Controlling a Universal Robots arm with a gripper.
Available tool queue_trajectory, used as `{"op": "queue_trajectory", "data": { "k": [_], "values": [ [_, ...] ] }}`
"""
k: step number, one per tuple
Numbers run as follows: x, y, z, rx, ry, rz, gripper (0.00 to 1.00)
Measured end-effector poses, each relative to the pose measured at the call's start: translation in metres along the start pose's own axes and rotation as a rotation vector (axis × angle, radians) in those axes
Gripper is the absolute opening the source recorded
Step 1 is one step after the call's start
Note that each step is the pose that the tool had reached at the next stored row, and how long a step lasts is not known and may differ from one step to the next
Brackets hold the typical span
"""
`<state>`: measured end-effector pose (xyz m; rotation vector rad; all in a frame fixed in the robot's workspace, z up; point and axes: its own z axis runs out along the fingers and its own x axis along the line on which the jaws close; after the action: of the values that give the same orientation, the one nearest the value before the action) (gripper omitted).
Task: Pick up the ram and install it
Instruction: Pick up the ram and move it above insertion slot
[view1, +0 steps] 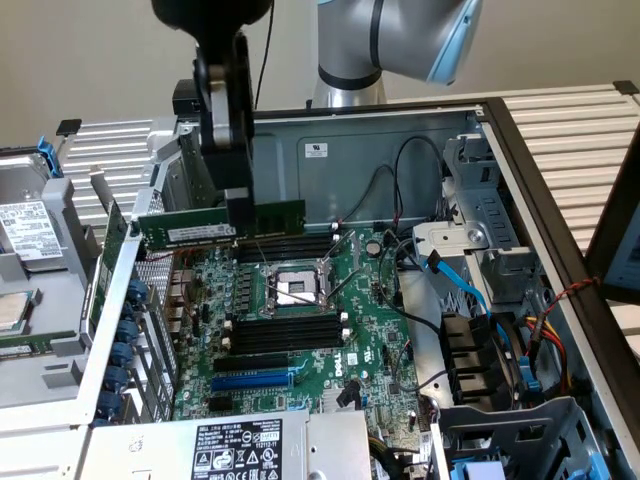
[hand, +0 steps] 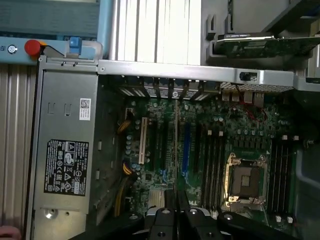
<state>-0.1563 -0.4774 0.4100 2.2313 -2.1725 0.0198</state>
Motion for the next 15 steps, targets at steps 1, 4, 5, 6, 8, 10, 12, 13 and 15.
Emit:
{"op": "queue_trajectory", "data": {
  "k": [1, 4, 5, 6, 8, 10, 12, 13, 15],
  "values": [
    [0.000, -0.0034, 0.0004, 0.0018, 0.0002, 0.000, 0.13],
    [-0.001, -0.0128, 0.0022, 0.0044, -0.0023, 0.000, 0.13],
    [-0.001, -0.0157, 0.0029, 0.0045, -0.0039, 0.000, 0.13],
    [-0.001, -0.0187, 0.0037, 0.0046, -0.0055, 0.000, 0.13],
    [-0.002, -0.0232, 0.0057, 0.0048, -0.0077, 0.000, 0.13],
    [-0.006, -0.0257, 0.0087, 0.0046, -0.0079, 0.000, 0.13],
    [-0.012, -0.0269, 0.0118, 0.0045, -0.0079, 0.000, 0.13],
    [-0.015, -0.0274, 0.0133, 0.0046, -0.0079, 0.000, 0.13],
    [-0.024, -0.0282, 0.0156, 0.0046, -0.0078, 0.000, 0.13]
  ]
}}
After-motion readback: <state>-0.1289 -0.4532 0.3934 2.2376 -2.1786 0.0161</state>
